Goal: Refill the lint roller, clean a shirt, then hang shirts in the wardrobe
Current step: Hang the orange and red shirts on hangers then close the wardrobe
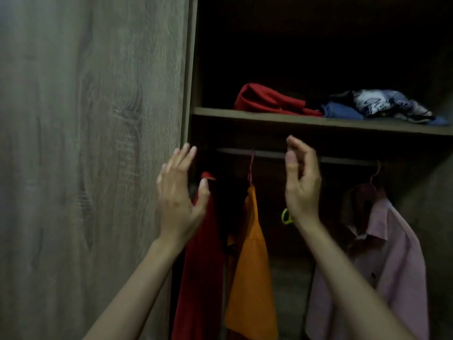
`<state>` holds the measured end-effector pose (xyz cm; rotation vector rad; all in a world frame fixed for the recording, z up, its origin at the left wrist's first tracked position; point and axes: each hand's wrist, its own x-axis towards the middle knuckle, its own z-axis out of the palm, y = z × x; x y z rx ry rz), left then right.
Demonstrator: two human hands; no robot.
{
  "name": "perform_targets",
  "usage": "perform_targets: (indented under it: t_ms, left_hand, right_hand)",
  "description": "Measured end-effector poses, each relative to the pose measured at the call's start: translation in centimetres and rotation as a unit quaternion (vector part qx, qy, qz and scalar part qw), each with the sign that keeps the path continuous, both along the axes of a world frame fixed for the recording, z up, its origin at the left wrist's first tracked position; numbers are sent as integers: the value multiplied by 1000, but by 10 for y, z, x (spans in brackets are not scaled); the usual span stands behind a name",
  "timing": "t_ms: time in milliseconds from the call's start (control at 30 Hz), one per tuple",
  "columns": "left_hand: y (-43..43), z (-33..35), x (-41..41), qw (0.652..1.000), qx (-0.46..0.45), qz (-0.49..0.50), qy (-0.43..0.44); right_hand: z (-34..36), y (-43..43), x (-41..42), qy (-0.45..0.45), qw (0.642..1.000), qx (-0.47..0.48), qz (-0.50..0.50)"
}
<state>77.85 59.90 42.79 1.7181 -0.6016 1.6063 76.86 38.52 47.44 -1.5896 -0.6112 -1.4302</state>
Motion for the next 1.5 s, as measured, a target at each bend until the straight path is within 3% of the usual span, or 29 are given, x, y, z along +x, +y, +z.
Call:
perform_targets:
  t_ms: [133,267,400,500,600,667,833,933,1033,1100,1200,1233,1367,1433,1500]
  left_hand:
    - [-28,74,4,995,51,-71,-43]
    - [-51,139,20,994,65,-89,8]
    - [-64,188,48,983,59,-42,166]
    - [-70,214,73,939,48,-18,339]
    - [-76,225,90,917,54,-12,395]
    - [-78,228,92,920,73,-18,385]
    - [-81,213,73,949,61,-107,290]
    - [-84,197,44,958,24,-191,212]
    - [-87,167,-3,937,-9,-317,147]
    - [-89,142,-32,887,-25,-432,162]
    - [-94,109,-65,785,-105,-568,224]
    - [-95,98,-71,780,-131,-566,235]
    - [-100,39,-90,841,-185,-441,252]
    - [-101,3,-97,818,-229,-451,275]
    - [-105,-28,-106,786,-271,-468,301]
  right_hand:
    - [90,-27,5,-22,991,-63,-119]
    - [145,-44,31,154,940,-115,-282]
    - [168,-49,48,309,868,-168,-352]
    - [180,-45,54,366,828,-200,-373]
    - [180,-44,62,397,794,-239,-394]
    - [179,-46,66,388,809,-233,-374]
    - [177,-54,61,324,898,-166,-248]
    - [160,-56,51,219,956,-94,-174]
    - [126,-54,23,84,994,-3,-63]
    - [97,-51,-6,19,999,44,-23]
    - [48,-46,-55,-15,997,70,-5]
    - [31,-46,-68,-20,998,62,-1]
    - [-38,-45,-110,11,998,46,31]
    - [-69,-45,-125,88,984,119,97]
    - [-96,-48,-133,197,937,225,182]
